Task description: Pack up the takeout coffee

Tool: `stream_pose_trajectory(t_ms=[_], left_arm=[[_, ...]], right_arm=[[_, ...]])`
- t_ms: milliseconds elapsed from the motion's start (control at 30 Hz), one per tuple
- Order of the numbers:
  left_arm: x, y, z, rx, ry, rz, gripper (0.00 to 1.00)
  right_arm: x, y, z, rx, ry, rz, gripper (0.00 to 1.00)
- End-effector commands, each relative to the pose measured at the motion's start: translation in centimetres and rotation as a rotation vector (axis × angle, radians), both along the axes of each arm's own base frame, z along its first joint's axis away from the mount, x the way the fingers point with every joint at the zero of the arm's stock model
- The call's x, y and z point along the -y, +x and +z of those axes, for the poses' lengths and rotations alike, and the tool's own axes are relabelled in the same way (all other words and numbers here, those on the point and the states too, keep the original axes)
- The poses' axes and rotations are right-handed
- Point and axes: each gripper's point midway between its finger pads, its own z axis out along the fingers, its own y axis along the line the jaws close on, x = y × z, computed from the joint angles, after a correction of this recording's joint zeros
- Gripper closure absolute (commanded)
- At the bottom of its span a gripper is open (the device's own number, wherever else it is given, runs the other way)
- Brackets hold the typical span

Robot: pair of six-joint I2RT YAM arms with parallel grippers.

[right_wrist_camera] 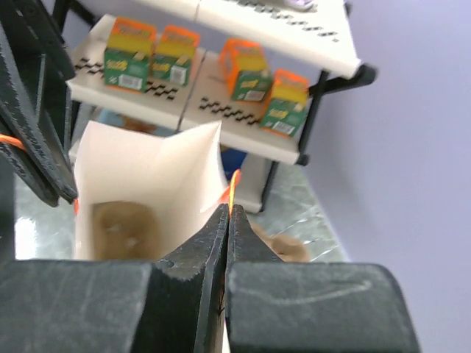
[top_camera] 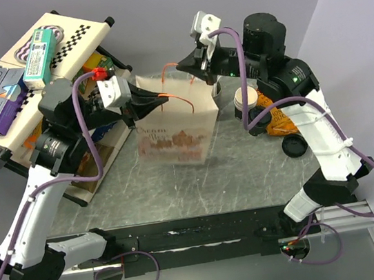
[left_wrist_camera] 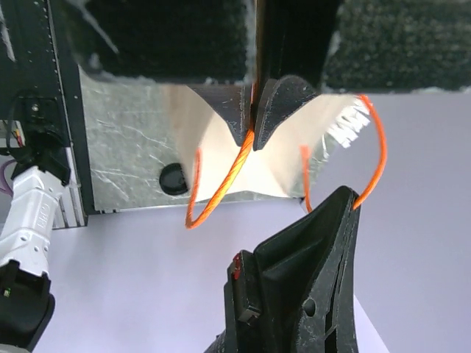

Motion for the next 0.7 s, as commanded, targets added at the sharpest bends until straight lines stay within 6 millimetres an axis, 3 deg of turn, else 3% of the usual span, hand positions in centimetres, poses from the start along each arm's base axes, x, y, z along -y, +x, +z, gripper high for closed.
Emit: stream_pose_trajectory(t_ms=[0,333,433,467,533,567,600,633,667], left_arm=[[0.0,0.3,2.6,0.085,-0.032,0.012,0.99],[0.3,1.0,3.2,0.103,-0.034,0.023,0.99],[0.2,0.9,2.2,0.084,-0.024,0.024,0.99],[-0.1,0.4,2.1,0.089,-0.026,0.026,0.99],[-0.1,0.6,-0.2,0.037,-0.008,0.033,0.99],[-0.5,0.2,-0.6,0.031,-0.011,0.048,0.90],[-0.4,0.7,-3.3,-0.024,0.020,0.061,0.51],[-0.6,0.8,-4.6,-0.046,0.031,0.079,0.37],[-1.1,1.1,-7.2,-0.083,0.052,0.120,0.22]], right_arm=[[0.3,1.3,2.6,0.091,0.040,-0.053,1.00],[0.4,1.8,4.1,0.139,0.069,-0.072,1.00],[0.4,1.5,3.0,0.111,0.055,-0.061,1.00],[0.1,1.6,1.5,0.082,0.034,-0.050,1.00],[0.2,1.4,0.2,0.052,0.017,-0.047,0.99],[0.0,1.7,-2.3,0.000,-0.020,-0.046,0.92],[-0.1,1.7,-3.6,-0.026,-0.042,-0.041,0.82],[-0.1,1.7,-4.8,-0.042,-0.064,-0.036,0.58],[-0.3,2.0,-7.8,-0.102,-0.108,-0.038,0.42]])
